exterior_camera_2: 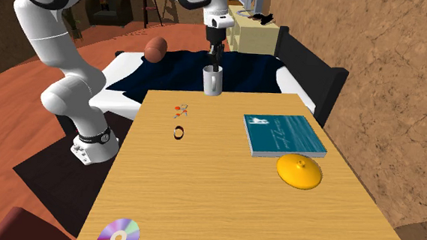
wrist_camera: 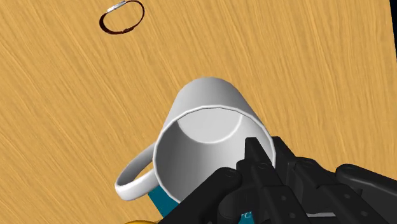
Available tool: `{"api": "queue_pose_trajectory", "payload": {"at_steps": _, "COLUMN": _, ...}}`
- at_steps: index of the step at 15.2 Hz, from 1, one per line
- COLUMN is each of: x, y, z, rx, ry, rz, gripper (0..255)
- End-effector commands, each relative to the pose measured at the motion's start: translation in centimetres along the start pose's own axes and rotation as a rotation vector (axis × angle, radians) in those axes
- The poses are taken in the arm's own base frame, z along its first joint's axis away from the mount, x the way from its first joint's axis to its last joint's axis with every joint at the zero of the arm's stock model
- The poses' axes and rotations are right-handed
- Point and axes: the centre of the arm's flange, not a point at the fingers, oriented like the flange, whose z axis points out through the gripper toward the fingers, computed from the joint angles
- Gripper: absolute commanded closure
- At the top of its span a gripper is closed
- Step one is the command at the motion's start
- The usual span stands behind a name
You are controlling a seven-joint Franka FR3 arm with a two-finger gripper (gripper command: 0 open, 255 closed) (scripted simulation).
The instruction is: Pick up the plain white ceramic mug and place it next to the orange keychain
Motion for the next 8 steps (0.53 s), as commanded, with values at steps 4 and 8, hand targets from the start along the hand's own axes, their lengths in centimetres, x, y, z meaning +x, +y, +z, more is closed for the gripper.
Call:
{"api": "queue_pose_trajectory", "payload": {"at_steps": 4, "x": -3.8, "y": -5.3, "z": -0.4, "rx": 0.000, "ry": 0.000, "rz": 0.002, "gripper": 255}}
{"api": "queue_pose_trajectory", "payload": {"at_steps": 8, "x": -6.9, "y": -9.6, "z": -0.6, "rx": 0.000, "ry": 0.000, "rz": 0.002, "gripper": 255}}
